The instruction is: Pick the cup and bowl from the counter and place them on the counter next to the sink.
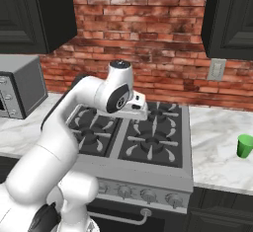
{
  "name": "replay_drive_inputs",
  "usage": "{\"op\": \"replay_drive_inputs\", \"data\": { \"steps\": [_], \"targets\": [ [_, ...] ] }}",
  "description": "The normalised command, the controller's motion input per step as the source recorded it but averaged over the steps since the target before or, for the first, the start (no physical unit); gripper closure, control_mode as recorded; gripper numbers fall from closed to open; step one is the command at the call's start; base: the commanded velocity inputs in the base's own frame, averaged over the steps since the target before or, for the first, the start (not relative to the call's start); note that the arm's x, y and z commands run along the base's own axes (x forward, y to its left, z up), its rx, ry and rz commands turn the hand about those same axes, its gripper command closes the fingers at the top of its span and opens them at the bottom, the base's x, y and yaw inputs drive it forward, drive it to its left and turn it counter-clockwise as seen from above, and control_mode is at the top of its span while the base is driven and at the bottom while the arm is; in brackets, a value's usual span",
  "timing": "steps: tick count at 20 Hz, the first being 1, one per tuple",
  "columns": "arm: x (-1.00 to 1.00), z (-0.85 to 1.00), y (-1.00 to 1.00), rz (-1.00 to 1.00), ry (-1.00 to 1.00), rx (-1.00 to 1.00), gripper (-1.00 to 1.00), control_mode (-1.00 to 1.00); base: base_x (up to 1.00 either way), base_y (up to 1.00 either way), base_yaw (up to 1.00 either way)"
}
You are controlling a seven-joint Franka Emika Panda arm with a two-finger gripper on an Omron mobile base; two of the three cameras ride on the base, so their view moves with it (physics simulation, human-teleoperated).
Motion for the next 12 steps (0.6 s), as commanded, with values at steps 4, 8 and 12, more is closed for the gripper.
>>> {"op": "replay_drive_inputs", "data": {
  "steps": [4, 8, 12],
  "targets": [
    [0.05, -0.08, -0.81, -0.01, 0.00, 0.00, -1.00, -1.00, 0.00, 0.00, 0.00],
    [0.10, -0.11, -0.82, 0.00, 0.00, 0.00, -1.00, -1.00, 0.00, 0.00, 0.00],
    [0.11, -0.01, -0.83, 0.00, 0.00, 0.00, -1.00, -1.00, 0.00, 0.00, 0.00]
  ]
}}
